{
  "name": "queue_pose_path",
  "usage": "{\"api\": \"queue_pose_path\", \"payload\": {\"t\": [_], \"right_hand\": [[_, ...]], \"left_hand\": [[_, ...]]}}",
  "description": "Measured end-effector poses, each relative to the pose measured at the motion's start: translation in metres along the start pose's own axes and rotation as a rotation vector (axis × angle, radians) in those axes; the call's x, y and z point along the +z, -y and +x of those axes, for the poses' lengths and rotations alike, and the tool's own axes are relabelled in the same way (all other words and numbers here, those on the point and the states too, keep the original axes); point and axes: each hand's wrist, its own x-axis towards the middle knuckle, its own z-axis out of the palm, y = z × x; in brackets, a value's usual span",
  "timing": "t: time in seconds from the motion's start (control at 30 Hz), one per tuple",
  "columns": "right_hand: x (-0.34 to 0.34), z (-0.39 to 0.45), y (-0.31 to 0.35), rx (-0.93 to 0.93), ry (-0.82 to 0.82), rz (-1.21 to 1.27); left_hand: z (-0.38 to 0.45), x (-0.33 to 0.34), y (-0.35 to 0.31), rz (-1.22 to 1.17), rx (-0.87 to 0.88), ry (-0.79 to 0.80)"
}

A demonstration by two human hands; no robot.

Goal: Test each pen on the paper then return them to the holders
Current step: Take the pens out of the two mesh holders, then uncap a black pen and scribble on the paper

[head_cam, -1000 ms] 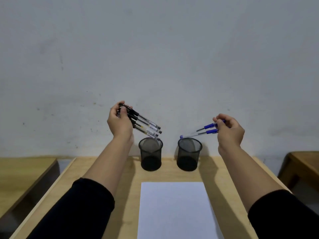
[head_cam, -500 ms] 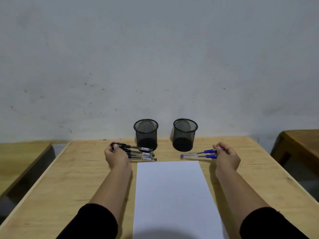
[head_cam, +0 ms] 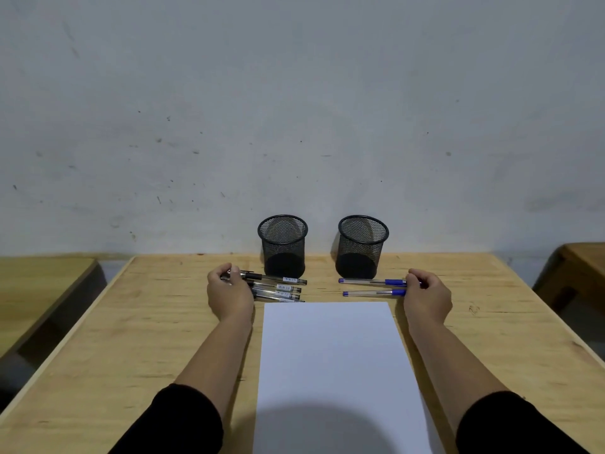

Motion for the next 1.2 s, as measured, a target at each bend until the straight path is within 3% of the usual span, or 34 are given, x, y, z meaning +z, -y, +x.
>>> {"api": "queue_pose_path", "payload": {"t": [0.17, 0.37, 0.7, 0.9, 1.2], "right_hand": [[-0.004, -0.001, -0.003, -0.136, 0.046, -0.179], [-0.013, -0.006, -0.002, -0.264, 0.1, -0.32], [-0.002, -0.064, 0.022, -0.767, 0.387, -0.306], [0.048, -0.11, 0.038, -0.819, 0.657, -0.327], [0.087, -0.126, 0.048, -0.833, 0.742, -0.435]], "left_hand": [[0.001, -0.007, 0.002, 0.249, 0.206, 0.085], [0.003, -0.022, 0.007, 0.335, 0.386, 0.146], [0.013, -0.061, 0.008, 0.442, 0.663, 0.349], [0.019, -0.067, 0.017, 0.533, 0.731, 0.402], [0.033, -0.061, 0.021, 0.553, 0.736, 0.414]]}}
